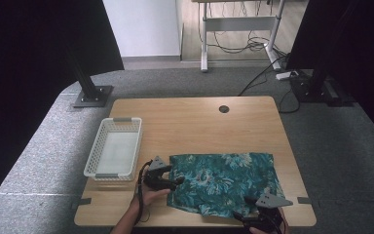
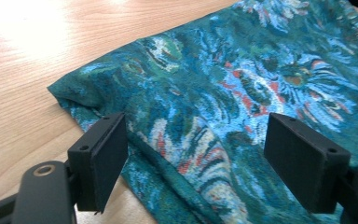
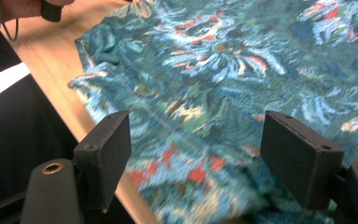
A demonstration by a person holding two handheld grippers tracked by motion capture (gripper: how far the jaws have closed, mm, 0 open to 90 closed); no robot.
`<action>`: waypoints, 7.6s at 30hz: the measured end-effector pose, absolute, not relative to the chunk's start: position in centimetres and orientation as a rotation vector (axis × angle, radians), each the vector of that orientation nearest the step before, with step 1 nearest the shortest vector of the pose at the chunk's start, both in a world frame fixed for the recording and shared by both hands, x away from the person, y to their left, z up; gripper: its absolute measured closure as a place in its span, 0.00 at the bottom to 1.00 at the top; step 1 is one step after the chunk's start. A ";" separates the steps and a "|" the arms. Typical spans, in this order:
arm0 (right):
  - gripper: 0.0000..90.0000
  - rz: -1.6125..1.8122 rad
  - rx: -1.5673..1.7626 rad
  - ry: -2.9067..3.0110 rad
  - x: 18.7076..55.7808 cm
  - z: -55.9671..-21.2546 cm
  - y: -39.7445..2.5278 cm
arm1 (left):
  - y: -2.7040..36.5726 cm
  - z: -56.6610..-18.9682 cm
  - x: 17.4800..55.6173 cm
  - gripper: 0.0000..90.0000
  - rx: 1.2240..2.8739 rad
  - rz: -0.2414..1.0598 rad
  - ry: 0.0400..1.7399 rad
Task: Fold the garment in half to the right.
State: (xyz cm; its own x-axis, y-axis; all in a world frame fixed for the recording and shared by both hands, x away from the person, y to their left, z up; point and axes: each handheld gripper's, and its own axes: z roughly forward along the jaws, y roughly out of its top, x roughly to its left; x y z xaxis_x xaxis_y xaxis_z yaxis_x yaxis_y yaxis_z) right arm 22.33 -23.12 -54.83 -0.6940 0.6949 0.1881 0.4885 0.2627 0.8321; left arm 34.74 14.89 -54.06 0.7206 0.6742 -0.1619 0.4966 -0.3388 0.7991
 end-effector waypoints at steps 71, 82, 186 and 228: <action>0.32 1.305 1.159 2.408 24.8 -56.1 -21.6 | 15.5 -55.4 40.9 0.23 2.003 0.201 0.959; 0.32 1.307 1.155 2.409 24.8 -56.1 -21.6 | 15.6 -55.4 41.3 0.22 2.015 0.218 0.962; 0.30 1.441 0.909 2.621 25.8 -54.7 -7.2 | 14.1 -53.7 38.6 0.93 1.982 0.130 0.868; 0.32 1.332 0.904 2.614 25.7 -55.7 -2.6 | 14.2 -53.9 38.7 0.93 1.990 0.131 0.870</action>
State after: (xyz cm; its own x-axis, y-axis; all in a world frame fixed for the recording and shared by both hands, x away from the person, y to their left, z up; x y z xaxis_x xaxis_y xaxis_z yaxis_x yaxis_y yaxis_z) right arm 25.75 -2.64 -55.66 -0.8242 0.5321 0.1937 0.4695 0.4509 0.7591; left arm 38.68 14.17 -53.87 0.7436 0.6232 -0.2425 0.5240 -0.3177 0.7902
